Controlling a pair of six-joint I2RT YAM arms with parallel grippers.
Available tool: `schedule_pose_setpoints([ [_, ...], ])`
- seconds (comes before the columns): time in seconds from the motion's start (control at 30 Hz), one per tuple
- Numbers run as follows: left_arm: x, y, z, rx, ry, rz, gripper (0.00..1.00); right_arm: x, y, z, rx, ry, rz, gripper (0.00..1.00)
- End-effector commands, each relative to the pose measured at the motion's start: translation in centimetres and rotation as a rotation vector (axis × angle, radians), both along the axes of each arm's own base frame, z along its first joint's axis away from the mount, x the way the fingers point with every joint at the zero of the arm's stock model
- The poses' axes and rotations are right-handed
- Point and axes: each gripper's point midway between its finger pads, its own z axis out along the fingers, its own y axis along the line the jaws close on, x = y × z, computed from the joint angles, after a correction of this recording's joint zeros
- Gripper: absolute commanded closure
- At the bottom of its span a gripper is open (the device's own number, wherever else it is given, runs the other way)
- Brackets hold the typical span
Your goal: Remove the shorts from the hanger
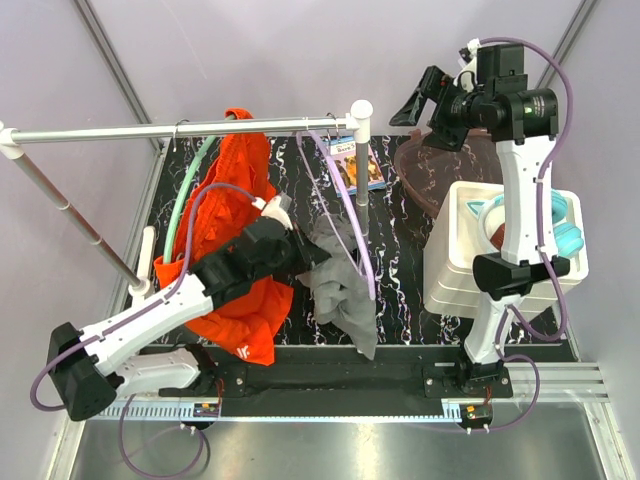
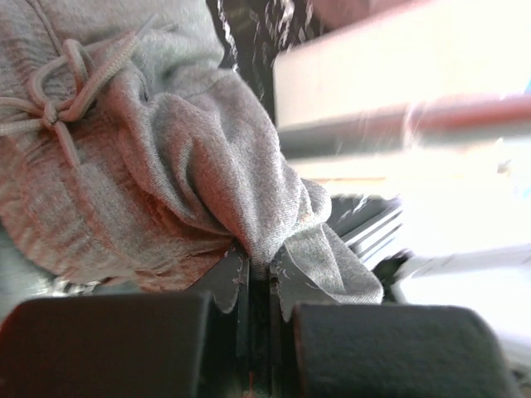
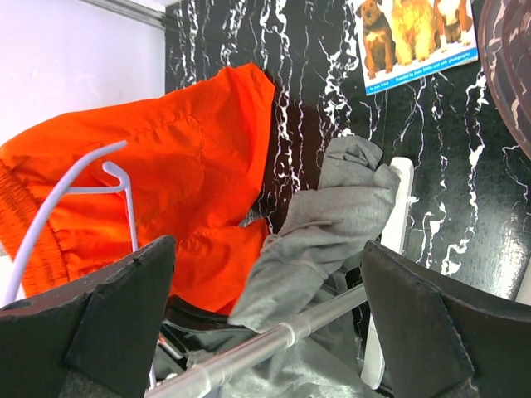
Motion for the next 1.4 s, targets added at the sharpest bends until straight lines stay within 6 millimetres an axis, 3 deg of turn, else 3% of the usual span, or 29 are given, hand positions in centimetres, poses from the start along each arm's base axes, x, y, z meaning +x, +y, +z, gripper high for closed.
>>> schedule_pose_setpoints([
  [0.0, 3.9, -1.2, 7.4, -0.285, 0.004, 0.176, 1.0, -2.2, 0.6, -2.4, -0.033, 0.123, 0.056, 0.0],
  [0.17, 7.1, -1.9, 10.6, -0.423, -0.006, 0.243, 1.0, -2.2, 2.4, -4.4, -0.076, 0.152, 0.133, 0.0],
  [0.5, 12.6, -2.0, 11.1, -0.53, 0.088, 0.377, 1.0, -3.0, 5.1, -6.7, -0.102, 0.221, 0.223, 0.04],
  [0.63, 13.9, -3.3, 12.2, -0.592, 0.09, 0.336, 1.0, -3.3, 6.1, -8.0, -0.108, 0.254, 0.255, 0.1],
  [0.7, 14.9, -3.6, 11.6, -0.595, 0.112, 0.333, 1.0, -3.3, 6.6, -8.3, -0.102, 0.261, 0.268, 0.16],
  [0.8, 16.0, -3.9, 12.2, -0.644, 0.119, 0.306, 1.0, -3.7, 7.4, -8.7, -0.09, 0.274, 0.293, 0.16],
  [0.9, 16.8, -3.8, 12.7, -0.684, 0.115, 0.284, 1.0, -3.9, 7.9, -10.2, -0.101, 0.311, 0.309, 0.13],
  [1.1, 17.1, -4.6, 13.5, -0.771, 0.153, 0.225, 1.0, -4.1, 8.8, -11.4, -0.094, 0.336, 0.324, 0.13],
  [1.3, 17.1, -5.4, 14.6, -0.801, 0.155, 0.185, 1.0, -4.5, 10.2, -11.2, 0.004, 0.338, 0.343, 0.15],
  [1.37, 17.0, -5.7, 14.7, -0.804, 0.162, 0.167, 1.0, -4.5, 10.7, -10.4, 0.049, 0.318, 0.347, 0.24],
])
